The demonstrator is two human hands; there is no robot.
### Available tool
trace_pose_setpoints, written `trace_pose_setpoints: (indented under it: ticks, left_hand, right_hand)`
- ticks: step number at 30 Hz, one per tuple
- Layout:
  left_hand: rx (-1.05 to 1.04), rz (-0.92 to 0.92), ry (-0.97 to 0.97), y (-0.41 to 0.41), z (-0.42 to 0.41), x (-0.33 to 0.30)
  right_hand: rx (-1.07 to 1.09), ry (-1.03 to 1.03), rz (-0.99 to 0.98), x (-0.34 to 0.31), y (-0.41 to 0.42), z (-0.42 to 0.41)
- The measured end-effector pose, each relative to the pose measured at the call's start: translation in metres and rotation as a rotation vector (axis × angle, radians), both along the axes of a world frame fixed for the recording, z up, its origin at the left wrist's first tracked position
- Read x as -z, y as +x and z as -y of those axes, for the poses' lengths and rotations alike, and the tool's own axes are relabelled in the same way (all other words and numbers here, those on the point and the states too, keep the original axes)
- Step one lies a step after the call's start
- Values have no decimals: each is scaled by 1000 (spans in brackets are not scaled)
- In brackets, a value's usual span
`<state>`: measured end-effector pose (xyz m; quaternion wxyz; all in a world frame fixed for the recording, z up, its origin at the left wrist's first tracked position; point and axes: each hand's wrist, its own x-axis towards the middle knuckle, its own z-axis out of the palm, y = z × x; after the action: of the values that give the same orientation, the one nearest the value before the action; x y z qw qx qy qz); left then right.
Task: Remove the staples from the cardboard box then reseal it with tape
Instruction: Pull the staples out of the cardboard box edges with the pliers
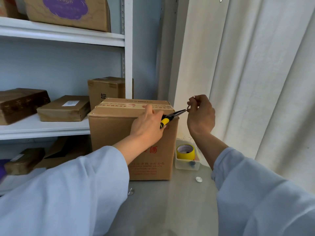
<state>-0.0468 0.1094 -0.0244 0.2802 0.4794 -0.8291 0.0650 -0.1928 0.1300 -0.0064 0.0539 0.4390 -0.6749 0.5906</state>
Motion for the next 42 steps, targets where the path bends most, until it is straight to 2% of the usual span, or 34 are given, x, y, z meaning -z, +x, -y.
trace_pose_setpoints:
  ticks: [2,5,10,14,19,26,32,37,42]
  left_hand:
    - [15,63,-53,5,-3,6]
    - [1,165,146,13,-6,9]
    - [-62,346,439,12,-10,27]
    - [-74,368,518,7,-12,49]
    - [-63,406,588,2,-9,68]
    - [-49,381,585,1,-4,84]
    - [-14,383,552,3,-9,85]
    - [25,352,175,21,-21,58]
    - [22,192,-111,56,-25,17]
  right_hand:
    - [1,22,22,3,-5,-4]
    - [-70,184,85,14,-16,-2]
    - [-327,755,171,54,-17,-7]
    - [-321,899,188,114,-19,-3]
    - [-207,1074,239,192,-34,1]
    - [-80,965,329,279,-76,33]
    - [-65,842,276,197,-46,-13]
    - [-62,586,213,141,-36,-15]
    - [-61,216,166,77,9,-11]
